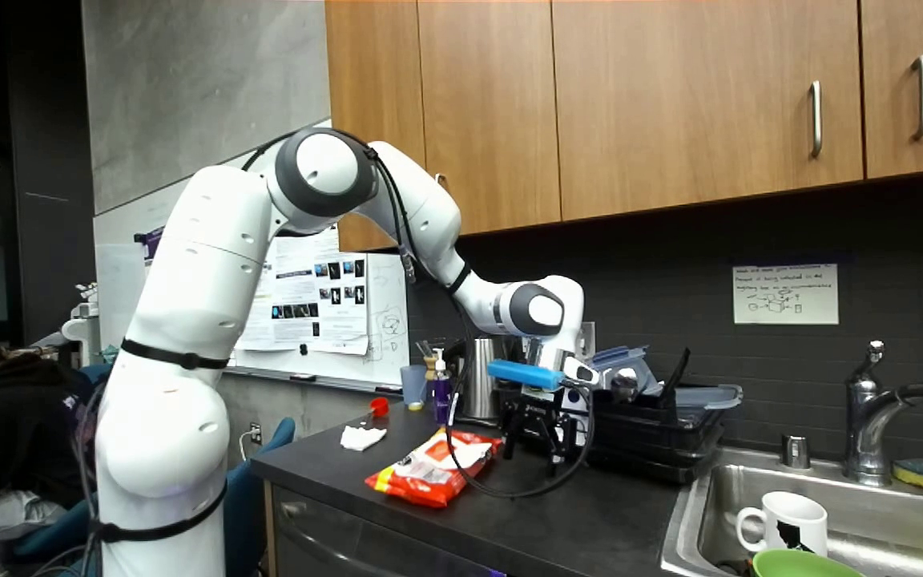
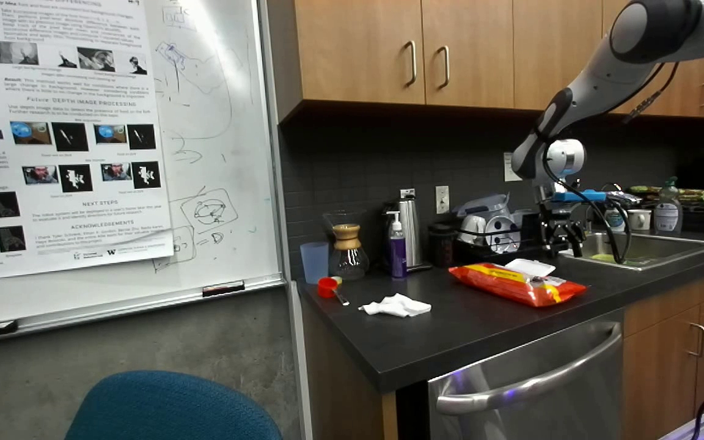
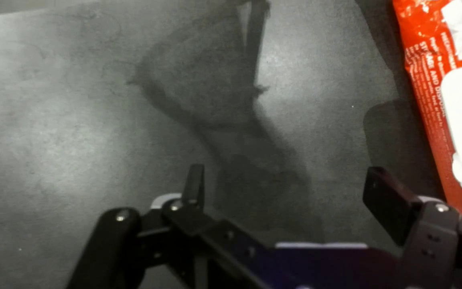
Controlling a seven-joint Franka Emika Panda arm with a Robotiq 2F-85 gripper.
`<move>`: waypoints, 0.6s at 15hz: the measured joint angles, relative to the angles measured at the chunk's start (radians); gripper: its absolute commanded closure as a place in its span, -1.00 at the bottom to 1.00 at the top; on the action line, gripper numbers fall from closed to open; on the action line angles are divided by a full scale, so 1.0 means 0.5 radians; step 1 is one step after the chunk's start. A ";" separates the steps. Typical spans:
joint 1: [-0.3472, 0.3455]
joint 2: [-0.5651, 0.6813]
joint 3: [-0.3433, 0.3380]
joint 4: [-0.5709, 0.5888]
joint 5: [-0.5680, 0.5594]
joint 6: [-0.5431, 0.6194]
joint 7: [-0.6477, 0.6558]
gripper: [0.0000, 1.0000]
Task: Close the lid of the orange bag of wet wipes
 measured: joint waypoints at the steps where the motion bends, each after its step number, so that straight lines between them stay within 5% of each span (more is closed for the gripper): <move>1: 0.000 0.000 0.001 0.000 0.005 -0.015 -0.008 -1.00; 9: 0.001 0.000 0.021 -0.012 0.038 -0.135 -0.071 -1.00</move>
